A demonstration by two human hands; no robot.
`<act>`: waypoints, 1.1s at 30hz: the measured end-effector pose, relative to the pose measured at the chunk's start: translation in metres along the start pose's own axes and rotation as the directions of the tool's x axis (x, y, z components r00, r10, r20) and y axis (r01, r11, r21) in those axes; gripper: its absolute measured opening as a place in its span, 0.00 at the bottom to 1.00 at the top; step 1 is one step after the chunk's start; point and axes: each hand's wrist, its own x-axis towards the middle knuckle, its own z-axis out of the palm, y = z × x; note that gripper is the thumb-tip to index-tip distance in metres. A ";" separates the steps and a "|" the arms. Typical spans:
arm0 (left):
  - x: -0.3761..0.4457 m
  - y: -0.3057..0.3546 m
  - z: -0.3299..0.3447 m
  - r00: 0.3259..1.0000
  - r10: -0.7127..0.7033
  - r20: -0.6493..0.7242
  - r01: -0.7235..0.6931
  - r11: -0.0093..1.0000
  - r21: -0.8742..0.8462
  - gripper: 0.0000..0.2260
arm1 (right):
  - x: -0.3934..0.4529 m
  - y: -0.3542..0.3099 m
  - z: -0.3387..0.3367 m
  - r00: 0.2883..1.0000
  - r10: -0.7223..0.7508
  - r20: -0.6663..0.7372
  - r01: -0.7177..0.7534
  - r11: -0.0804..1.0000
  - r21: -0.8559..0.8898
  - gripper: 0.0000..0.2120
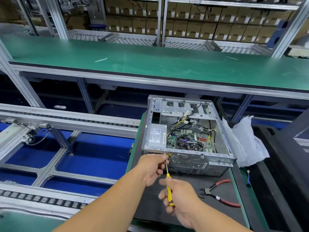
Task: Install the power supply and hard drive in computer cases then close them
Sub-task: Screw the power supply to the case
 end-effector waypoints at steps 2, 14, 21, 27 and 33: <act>-0.002 -0.001 -0.001 1.000 -0.009 0.014 0.009 1.000 0.019 0.07 | -0.002 -0.003 0.002 0.998 0.057 0.029 -0.060 0.992 0.113 0.15; 0.000 -0.004 -0.005 0.999 -0.026 -0.033 0.029 0.997 0.069 0.09 | -0.002 -0.002 0.012 0.988 0.091 0.124 -0.128 0.935 0.332 0.24; 0.007 -0.004 0.000 0.996 0.043 -0.082 -0.032 0.992 0.123 0.12 | -0.002 -0.005 0.011 0.992 0.082 0.094 -0.109 0.931 0.348 0.11; -0.002 -0.009 -0.014 0.984 0.085 -0.159 -0.058 0.984 0.169 0.16 | 0.004 -0.003 0.015 0.991 0.098 0.091 -0.124 0.930 0.347 0.18; -0.025 -0.037 -0.036 0.953 -0.022 -0.301 0.065 0.989 0.134 0.10 | 0.016 -0.016 0.011 0.993 0.117 0.015 -0.114 0.927 0.358 0.13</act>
